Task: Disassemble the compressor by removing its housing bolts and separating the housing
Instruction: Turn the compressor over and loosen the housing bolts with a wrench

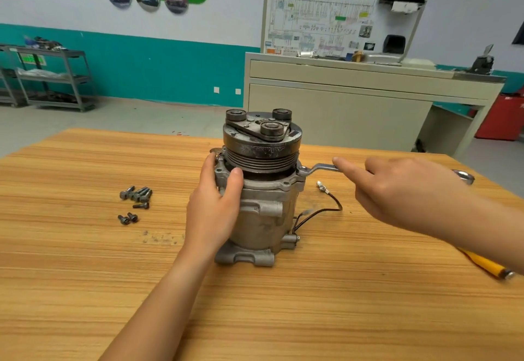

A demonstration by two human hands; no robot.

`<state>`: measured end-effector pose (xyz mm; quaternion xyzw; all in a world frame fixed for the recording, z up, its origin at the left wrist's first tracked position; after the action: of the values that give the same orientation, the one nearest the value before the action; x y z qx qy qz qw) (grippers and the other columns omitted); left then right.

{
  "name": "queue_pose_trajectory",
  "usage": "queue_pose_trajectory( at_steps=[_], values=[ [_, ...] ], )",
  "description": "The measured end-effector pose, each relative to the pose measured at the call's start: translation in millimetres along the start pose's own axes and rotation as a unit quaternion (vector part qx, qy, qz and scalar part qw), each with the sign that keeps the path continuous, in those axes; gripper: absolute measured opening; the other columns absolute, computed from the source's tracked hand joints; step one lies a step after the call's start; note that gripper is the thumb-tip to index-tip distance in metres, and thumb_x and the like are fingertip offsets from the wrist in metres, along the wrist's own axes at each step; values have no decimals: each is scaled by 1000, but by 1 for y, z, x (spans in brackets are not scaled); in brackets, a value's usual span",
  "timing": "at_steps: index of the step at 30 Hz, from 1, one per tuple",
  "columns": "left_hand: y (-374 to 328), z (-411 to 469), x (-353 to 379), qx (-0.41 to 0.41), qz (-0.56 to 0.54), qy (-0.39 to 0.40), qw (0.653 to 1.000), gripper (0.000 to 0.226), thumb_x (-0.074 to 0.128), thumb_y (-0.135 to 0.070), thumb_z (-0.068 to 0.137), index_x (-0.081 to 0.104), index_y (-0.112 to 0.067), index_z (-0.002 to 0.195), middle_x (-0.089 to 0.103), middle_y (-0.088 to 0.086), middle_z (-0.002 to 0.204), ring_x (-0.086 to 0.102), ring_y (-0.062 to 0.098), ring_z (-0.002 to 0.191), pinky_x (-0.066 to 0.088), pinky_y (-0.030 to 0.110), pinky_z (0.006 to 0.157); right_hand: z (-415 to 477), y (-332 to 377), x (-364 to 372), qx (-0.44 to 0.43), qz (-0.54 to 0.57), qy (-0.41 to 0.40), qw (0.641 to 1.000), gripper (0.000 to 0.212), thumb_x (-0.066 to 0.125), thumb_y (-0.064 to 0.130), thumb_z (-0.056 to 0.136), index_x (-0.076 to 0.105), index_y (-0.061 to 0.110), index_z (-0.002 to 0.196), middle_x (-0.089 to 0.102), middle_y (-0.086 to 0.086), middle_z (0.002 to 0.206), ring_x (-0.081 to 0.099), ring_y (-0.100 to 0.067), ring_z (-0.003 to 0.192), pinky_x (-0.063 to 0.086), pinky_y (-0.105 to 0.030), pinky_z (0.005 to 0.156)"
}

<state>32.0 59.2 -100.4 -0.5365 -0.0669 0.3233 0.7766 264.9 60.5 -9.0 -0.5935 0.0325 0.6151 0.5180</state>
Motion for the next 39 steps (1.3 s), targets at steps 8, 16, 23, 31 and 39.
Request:
queue_pose_trajectory(
  at_steps=[8, 16, 23, 31, 39],
  values=[
    [1, 0, -2, 12, -10, 6, 1000, 66, 45, -53, 88, 29, -25, 146, 60, -12, 86, 51, -19, 75, 37, 5, 65, 42, -20, 65, -14, 158, -197, 968, 35, 67, -22, 67, 68, -6, 99, 66, -20, 74, 63, -31, 59, 53, -36, 48],
    [5, 1, 3, -1, -61, 10, 998, 59, 46, -44, 92, 28, -28, 146, 44, -31, 113, 43, -15, 96, 28, 0, 74, 18, -16, 52, 234, 455, -241, 825, 26, 38, 16, 90, 50, 12, 112, 45, 3, 49, 43, -9, 43, 32, -30, 45],
    [6, 0, 4, -3, -75, 14, 997, 62, 45, -46, 92, 24, -28, 148, 37, -22, 124, 32, -5, 116, 28, 20, 93, -3, 3, 20, 142, 363, 12, 921, 48, 23, 51, 90, 48, 37, 129, 67, 12, 95, 58, 1, 79, 43, -17, 68],
    [6, -1, 3, -2, -62, 10, 998, 63, 45, -47, 92, 24, -28, 148, 34, -24, 124, 28, -9, 114, 26, 16, 92, 6, 7, 6, 121, 320, -16, 940, 39, 34, 39, 96, 39, 43, 135, 62, 10, 120, 58, -16, 104, 43, -28, 83],
    [9, -1, 5, -2, -67, 1, 998, 61, 46, -44, 92, 26, -27, 147, 34, -31, 116, 25, -24, 99, 21, -5, 73, 14, 25, -11, 114, 110, 58, 986, 49, 32, 35, 98, 17, 32, 145, 57, 0, 76, 41, -20, 63, 26, -27, 43]
  ],
)
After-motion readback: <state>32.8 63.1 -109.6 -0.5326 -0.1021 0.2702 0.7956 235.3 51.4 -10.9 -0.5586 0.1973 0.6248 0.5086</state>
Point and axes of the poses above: each hand's wrist, its own z-axis towards the middle knuckle, its own x-axis out of the palm, y = z × x, the point moved 1 cm from there along z, towards the middle knuckle
